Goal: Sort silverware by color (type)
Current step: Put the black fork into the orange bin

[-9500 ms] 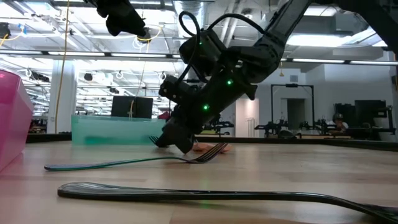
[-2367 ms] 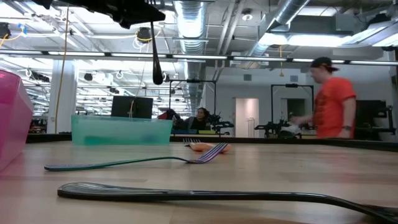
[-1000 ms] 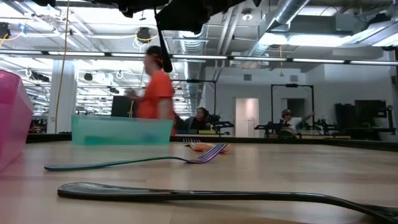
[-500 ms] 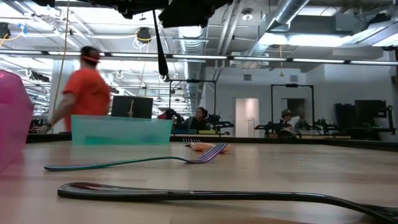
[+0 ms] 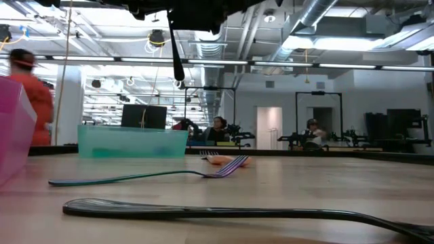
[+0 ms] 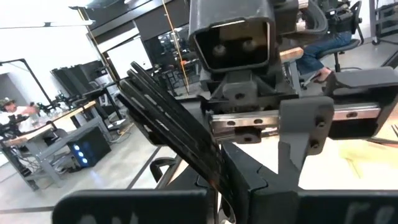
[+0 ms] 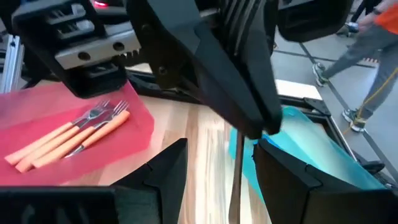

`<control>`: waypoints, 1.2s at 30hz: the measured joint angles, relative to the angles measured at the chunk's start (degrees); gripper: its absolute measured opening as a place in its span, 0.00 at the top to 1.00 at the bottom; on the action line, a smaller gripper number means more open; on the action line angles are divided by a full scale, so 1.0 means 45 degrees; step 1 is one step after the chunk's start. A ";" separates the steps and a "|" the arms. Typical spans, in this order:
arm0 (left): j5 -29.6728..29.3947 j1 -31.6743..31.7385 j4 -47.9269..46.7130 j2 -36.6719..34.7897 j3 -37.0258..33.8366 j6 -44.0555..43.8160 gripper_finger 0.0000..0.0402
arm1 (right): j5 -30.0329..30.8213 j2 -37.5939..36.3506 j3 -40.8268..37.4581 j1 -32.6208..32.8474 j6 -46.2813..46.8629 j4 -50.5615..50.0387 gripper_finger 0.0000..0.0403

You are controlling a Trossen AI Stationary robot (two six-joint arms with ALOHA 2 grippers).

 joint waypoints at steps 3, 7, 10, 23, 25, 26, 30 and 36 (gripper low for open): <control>0.0240 0.0000 0.0013 -0.0001 0.0000 -0.0032 1.00 | -0.0007 0.0013 -0.0002 0.0000 -0.0006 0.0078 0.50; 0.0470 0.0000 0.0353 -0.0001 0.0000 -0.0094 1.00 | -0.0282 0.0010 -0.0001 -0.0005 -0.0020 0.0634 0.50; 0.0477 0.0000 0.0522 0.0003 0.0000 -0.0092 1.00 | -0.0295 0.0012 0.0000 0.0003 -0.0199 0.0592 0.50; 0.0896 0.0000 0.0821 0.0004 -0.0005 -0.0096 1.00 | -0.0300 0.0015 0.0000 0.0010 -0.0430 0.0459 0.90; 0.0947 -0.0005 0.0790 0.0004 -0.0005 -0.0070 1.00 | -0.0314 0.0015 0.0000 0.0010 -0.0533 0.0487 0.95; 0.0954 -0.0003 0.0790 0.0004 -0.0005 -0.0049 1.00 | -0.0266 0.0015 0.0000 0.0013 -0.0509 0.0537 0.95; 0.1179 0.0009 0.0592 -0.0005 -0.0005 0.0114 0.99 | 0.0120 0.0015 0.0000 0.0058 -0.0508 0.0543 0.95; 0.1460 -0.0200 -0.0055 -0.0001 -0.0005 0.0384 0.86 | 0.0220 -0.0054 -0.0010 0.0146 -0.0583 0.0518 0.95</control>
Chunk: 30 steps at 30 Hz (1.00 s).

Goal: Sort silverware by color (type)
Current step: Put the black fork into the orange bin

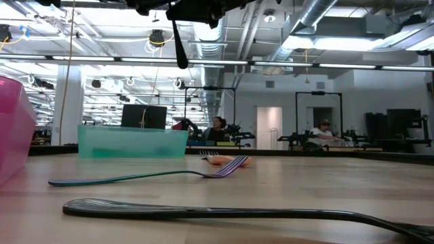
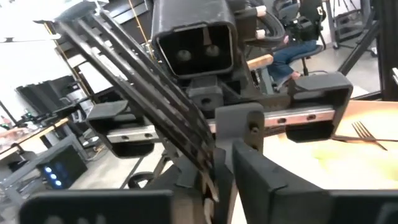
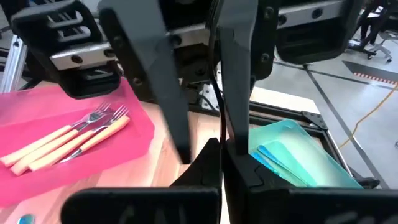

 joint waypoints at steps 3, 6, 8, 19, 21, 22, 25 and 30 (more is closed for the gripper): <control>-0.0112 -0.0092 0.0036 0.0000 0.0000 0.0008 0.77 | 0.0044 -0.0037 0.0000 -0.0012 -0.0098 0.0046 0.95; -0.0328 -0.0135 -0.0153 -0.0090 0.0000 0.0066 0.68 | 0.0094 -0.0179 0.0000 -0.0030 -0.0191 -0.0027 0.95; -0.0563 -0.0135 -0.0197 -0.0102 0.0000 0.0048 0.64 | 0.0126 -0.0223 0.0005 -0.0039 -0.0200 0.0043 0.95; -0.0907 -0.0135 0.0029 -0.0092 0.0000 0.0170 0.67 | 0.0175 -0.0363 0.0010 0.0066 -0.0249 -0.0588 0.95; -0.0889 -0.0135 0.0033 -0.0092 0.0000 0.0188 0.72 | 0.0177 -0.0370 0.0010 0.0125 -0.0304 -0.0596 0.95; -0.0831 -0.0135 0.0052 -0.0092 0.0000 0.0231 0.75 | 0.0173 -0.0400 0.0010 0.0139 -0.0325 -0.0637 0.95; -0.0865 -0.0135 0.0039 -0.0092 0.0000 0.0386 0.86 | 0.0127 -0.0433 0.0010 0.0193 -0.0338 -0.0691 0.95; -0.0917 -0.0135 -0.0015 -0.0148 0.0000 0.0476 0.99 | 0.0110 -0.0441 0.0010 0.0217 -0.0364 -0.0708 0.95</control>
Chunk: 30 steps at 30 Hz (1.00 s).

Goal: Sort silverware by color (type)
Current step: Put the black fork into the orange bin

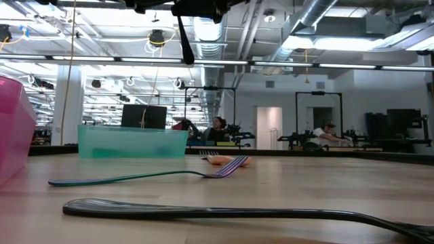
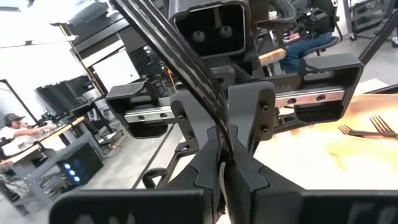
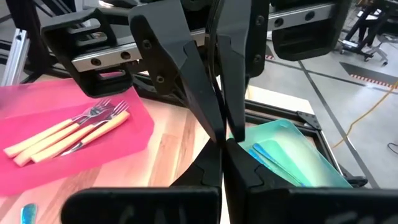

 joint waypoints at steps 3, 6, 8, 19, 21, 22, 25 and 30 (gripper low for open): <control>-0.0011 -0.0015 -0.0006 -0.0082 0.0000 -0.0083 1.00 | -0.0002 -0.0004 0.0000 -0.0007 0.0007 0.0043 0.95; -0.0010 -0.0024 0.0018 -0.0153 0.0000 -0.0083 1.00 | -0.0008 -0.0005 0.0005 -0.0027 0.0162 0.0077 0.92; -0.0065 -0.0024 0.0080 -0.0153 0.0000 -0.0083 1.00 | -0.0013 0.0007 0.0005 -0.0022 0.0164 0.0052 0.86; -0.0622 -0.0024 0.0345 -0.0182 -0.0005 0.0092 1.00 | -0.0012 -0.0033 0.0000 -0.0022 0.0355 -0.1216 0.44; -0.0761 -0.0019 0.0311 -0.0178 -0.0005 0.0092 1.00 | -0.0003 -0.0201 -0.0010 -0.0022 0.0463 -0.1867 0.39; -0.0776 -0.0019 0.0321 -0.0177 0.0000 0.0145 1.00 | -0.0003 -0.0254 0.0001 -0.0022 0.0469 -0.2112 0.38; -0.0747 -0.0019 0.0371 -0.0252 0.0000 0.0397 1.00 | 0.0017 -0.0370 -0.0004 -0.0060 0.0545 -0.3166 0.37; -0.0762 -0.0015 0.0281 -0.0249 0.0355 0.0424 1.00 | 0.0031 -0.0442 -0.0005 -0.0282 0.0800 -0.4407 0.37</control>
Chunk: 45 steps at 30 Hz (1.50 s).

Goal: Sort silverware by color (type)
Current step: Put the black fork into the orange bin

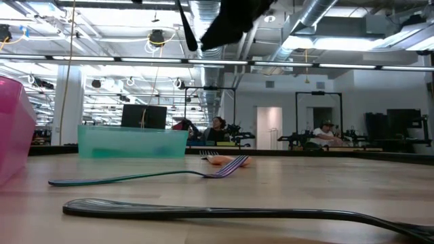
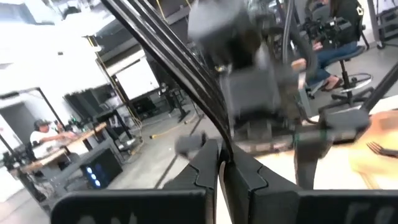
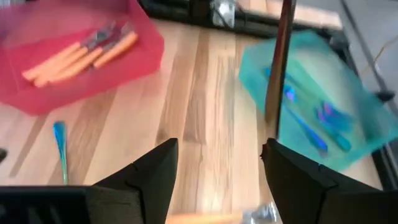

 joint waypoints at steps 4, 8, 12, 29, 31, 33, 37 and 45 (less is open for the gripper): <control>0.0022 -0.0039 -0.0175 -0.0001 0.0175 0.0243 1.00 | 0.0150 -0.0097 -0.0003 -0.0252 -0.0104 -0.1609 0.37; 0.0505 -0.0039 -0.0523 0.0002 0.0238 0.0119 1.00 | 0.0508 -0.0942 -0.0005 -0.0527 -0.0706 -0.3782 0.37; 0.1350 -0.0015 -0.0213 0.0399 0.0243 -0.0287 1.00 | 0.1451 -0.2145 0.0000 -0.0856 -0.0743 -0.5531 0.37; 0.2740 0.0020 0.2231 0.6566 0.3497 -0.2765 1.00 | 0.2385 -0.6769 0.0005 -0.3189 0.0662 -0.5425 0.37; 0.3203 0.0019 0.1085 0.7471 0.4758 -0.2679 1.00 | 0.2379 -0.6903 0.0005 -0.3260 0.0837 -0.5489 0.37; 0.3682 0.0019 -0.0266 0.8354 0.6082 -0.2270 1.00 | 0.2380 -0.6998 0.0005 -0.3266 0.0984 -0.5561 0.37; 0.4478 -0.0116 -0.1496 1.0018 0.8409 -0.1090 1.00 | 0.2375 -0.7028 0.0005 -0.3161 0.1049 -0.5779 0.37; 0.5546 -0.0722 -0.0548 1.2058 1.0484 0.2526 1.00 | 0.2370 -0.7010 0.0005 -0.3065 0.0907 -0.6547 0.37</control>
